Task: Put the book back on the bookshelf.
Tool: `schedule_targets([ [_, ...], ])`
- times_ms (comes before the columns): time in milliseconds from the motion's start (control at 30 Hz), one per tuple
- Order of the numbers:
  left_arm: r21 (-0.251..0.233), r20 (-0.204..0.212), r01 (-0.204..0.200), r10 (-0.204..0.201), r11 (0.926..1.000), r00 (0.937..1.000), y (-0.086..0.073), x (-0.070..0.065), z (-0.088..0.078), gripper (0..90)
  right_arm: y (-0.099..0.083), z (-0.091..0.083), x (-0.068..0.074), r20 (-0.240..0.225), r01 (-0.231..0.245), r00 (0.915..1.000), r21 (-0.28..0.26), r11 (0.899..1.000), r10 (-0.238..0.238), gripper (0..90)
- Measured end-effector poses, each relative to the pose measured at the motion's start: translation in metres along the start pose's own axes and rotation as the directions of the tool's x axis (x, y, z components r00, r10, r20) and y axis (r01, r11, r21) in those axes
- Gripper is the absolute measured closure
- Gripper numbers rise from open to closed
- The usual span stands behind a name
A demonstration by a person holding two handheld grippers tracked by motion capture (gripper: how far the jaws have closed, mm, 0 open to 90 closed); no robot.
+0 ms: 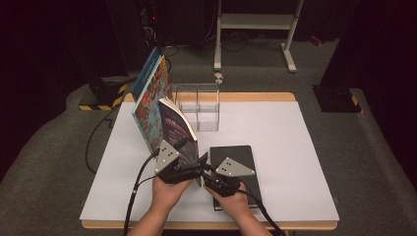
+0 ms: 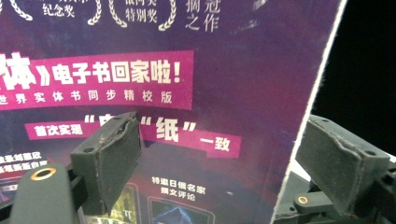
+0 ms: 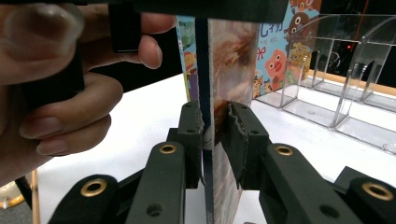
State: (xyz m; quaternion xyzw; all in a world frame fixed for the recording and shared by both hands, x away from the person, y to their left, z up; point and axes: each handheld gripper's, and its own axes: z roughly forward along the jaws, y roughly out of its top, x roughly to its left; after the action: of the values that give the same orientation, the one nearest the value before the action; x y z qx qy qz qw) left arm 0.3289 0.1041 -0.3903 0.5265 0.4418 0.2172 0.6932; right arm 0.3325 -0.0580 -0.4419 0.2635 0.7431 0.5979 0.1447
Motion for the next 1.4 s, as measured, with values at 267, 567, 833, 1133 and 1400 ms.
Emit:
schedule_targets([
  [267, -0.003, -0.015, -0.016, 0.016, 0.9999, 0.9998, -0.001, 0.001, -0.003, 16.5, 0.000, 0.002, 0.003, -0.037, 0.010, 0.9993, 0.012, 1.000, -0.010, 73.3],
  [567, 0.017, -0.037, -0.034, 0.034, 0.9993, 0.9987, -0.003, 0.004, -0.005, 22.0, 0.000, 0.005, 0.008, -0.068, 0.033, 0.9972, 0.032, 0.999, -0.031, 70.7],
  [833, 0.014, -0.039, -0.034, 0.035, 0.9993, 0.9986, -0.002, 0.005, -0.006, 27.7, -0.001, 0.006, 0.009, -0.065, 0.045, 0.9970, 0.042, 0.998, -0.042, 70.5],
  [1133, 0.009, -0.049, -0.055, 0.056, 0.9984, 0.9972, -0.003, 0.007, -0.011, 36.3, -0.001, 0.007, 0.010, -0.069, 0.049, 0.9966, 0.046, 0.998, -0.046, 70.3],
  [1400, 0.002, -0.050, -0.057, 0.057, 0.9984, 0.9971, -0.005, 0.010, -0.015, 41.0, -0.002, 0.006, 0.012, -0.069, 0.059, 0.9962, 0.060, 0.996, -0.055, 66.0],
])
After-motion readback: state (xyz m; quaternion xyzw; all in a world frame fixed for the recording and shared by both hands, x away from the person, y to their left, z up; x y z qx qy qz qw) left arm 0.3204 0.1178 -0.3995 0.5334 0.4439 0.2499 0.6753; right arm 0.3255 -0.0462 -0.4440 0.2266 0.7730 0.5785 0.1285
